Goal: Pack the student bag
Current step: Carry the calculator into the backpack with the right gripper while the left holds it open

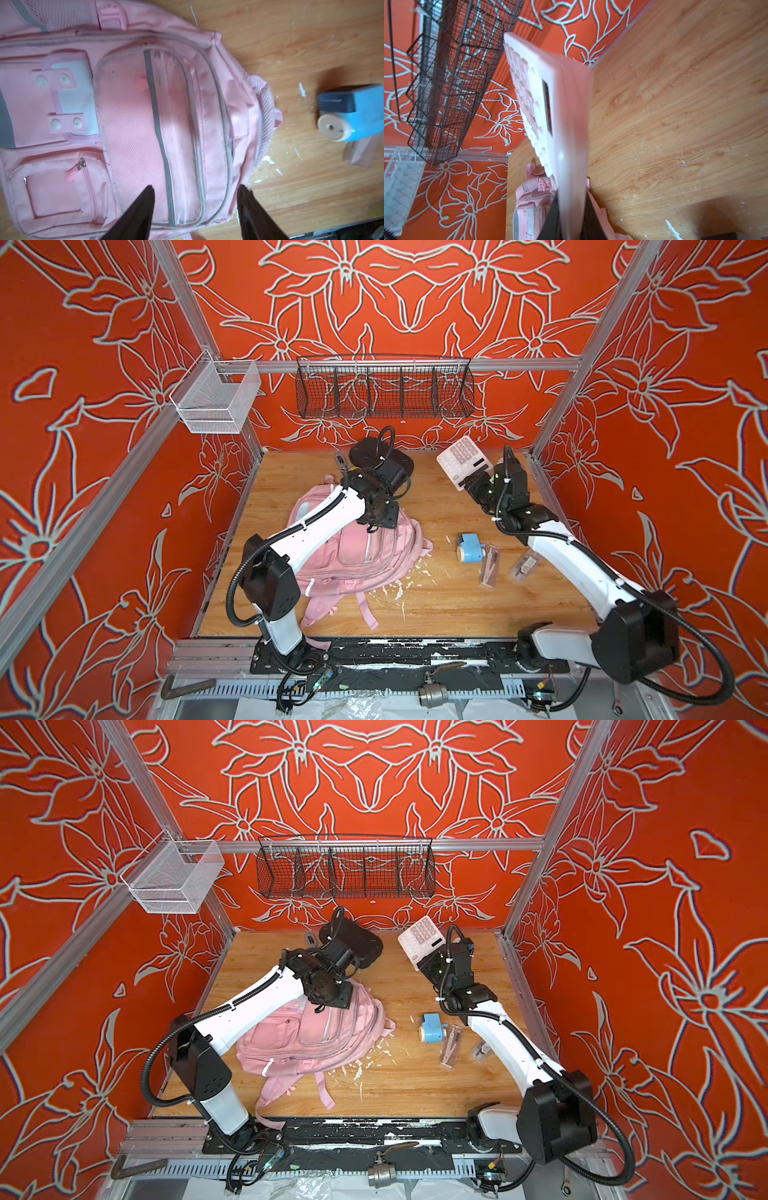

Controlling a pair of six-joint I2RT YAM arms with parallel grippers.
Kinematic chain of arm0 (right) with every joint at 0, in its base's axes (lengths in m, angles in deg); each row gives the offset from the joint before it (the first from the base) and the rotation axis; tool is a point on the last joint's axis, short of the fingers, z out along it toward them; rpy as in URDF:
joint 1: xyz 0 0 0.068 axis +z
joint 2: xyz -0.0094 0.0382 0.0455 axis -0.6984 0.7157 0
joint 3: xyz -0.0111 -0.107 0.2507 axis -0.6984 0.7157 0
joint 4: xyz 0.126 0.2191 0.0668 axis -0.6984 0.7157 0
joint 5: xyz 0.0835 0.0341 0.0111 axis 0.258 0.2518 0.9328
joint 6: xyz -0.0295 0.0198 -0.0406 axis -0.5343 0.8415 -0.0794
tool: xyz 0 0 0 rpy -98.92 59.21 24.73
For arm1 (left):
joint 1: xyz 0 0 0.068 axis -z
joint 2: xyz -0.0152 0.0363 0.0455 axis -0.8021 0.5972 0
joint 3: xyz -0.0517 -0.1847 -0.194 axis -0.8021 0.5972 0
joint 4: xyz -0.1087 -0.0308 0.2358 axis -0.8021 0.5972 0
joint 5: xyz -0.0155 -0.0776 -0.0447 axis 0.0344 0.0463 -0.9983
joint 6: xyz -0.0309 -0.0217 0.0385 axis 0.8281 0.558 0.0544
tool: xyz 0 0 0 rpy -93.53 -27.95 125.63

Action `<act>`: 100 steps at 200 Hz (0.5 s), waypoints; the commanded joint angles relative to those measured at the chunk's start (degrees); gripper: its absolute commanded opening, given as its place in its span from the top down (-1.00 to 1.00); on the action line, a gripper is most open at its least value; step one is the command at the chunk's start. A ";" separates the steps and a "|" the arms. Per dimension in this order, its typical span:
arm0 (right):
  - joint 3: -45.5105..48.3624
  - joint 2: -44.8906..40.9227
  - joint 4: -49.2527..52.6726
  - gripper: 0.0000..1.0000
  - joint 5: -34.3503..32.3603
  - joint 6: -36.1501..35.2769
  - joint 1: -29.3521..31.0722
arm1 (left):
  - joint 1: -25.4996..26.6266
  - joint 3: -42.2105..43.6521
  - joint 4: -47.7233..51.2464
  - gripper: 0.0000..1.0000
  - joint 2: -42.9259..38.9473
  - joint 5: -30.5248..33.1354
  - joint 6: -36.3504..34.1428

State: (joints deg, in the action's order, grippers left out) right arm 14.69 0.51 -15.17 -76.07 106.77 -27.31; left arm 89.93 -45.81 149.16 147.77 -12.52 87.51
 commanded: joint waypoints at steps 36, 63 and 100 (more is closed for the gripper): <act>0.95 -6.11 9.12 0.91 3.98 -8.21 -0.21 | 2.70 -1.58 9.02 -0.26 7.81 6.52 1.76; 0.56 -7.55 11.00 0.91 5.93 -9.73 -0.21 | 2.69 -0.98 10.21 -0.18 9.24 9.40 4.09; -0.03 -9.09 13.06 0.88 9.28 -11.99 -0.26 | 2.75 -1.95 9.97 0.67 7.64 9.93 2.99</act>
State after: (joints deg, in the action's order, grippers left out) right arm 15.21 -6.68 -3.45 -69.95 97.42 -27.31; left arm 92.57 -46.66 156.57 156.86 -5.83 90.50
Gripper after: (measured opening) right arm 0.127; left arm 0.298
